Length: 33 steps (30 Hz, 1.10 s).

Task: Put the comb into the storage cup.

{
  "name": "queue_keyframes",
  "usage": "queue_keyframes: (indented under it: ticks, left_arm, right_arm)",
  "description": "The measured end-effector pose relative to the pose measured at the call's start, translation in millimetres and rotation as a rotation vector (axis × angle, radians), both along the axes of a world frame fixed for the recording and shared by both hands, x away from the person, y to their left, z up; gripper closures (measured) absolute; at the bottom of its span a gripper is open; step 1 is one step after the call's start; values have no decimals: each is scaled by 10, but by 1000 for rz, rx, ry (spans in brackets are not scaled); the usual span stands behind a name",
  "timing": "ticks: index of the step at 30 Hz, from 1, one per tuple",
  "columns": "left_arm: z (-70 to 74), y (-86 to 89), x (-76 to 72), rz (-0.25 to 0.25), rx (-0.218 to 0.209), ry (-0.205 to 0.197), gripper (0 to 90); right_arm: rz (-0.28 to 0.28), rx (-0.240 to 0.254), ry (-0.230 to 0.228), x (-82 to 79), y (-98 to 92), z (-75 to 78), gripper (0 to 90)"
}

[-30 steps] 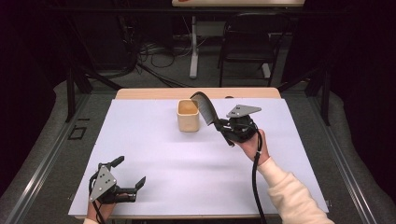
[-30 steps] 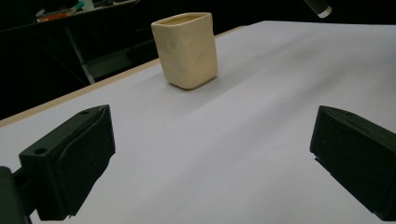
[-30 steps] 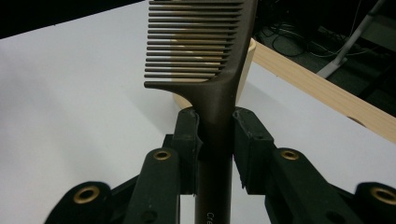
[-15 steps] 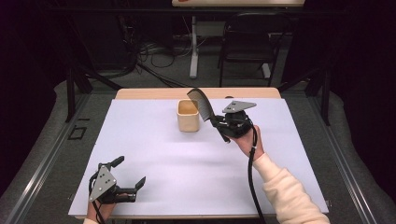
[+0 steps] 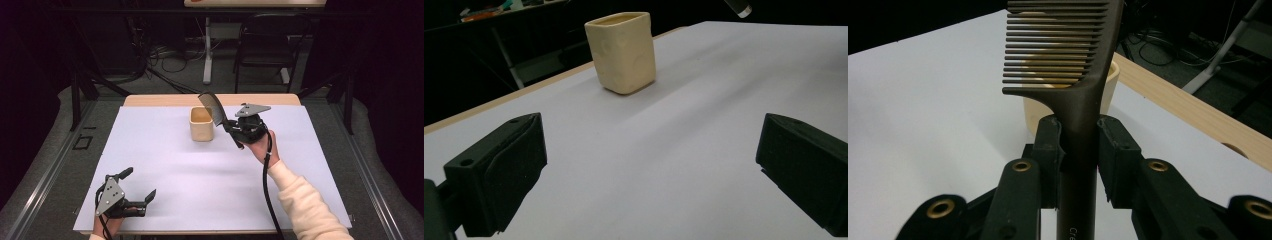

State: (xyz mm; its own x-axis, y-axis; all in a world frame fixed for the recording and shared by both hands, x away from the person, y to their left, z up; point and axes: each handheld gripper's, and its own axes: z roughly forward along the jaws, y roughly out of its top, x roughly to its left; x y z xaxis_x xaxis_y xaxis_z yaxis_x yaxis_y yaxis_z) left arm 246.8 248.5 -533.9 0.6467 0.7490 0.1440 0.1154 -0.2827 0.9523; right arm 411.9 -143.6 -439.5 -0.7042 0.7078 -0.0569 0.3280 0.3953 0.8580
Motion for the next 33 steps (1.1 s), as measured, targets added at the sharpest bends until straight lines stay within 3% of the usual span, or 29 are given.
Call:
queue_keyframes:
  ticks: [33]
  left_arm:
    - [3, 11, 0, -1, -4, -3, 3]
  right_arm:
    - [-11, 6, -44, 214, 195, 105, 723]
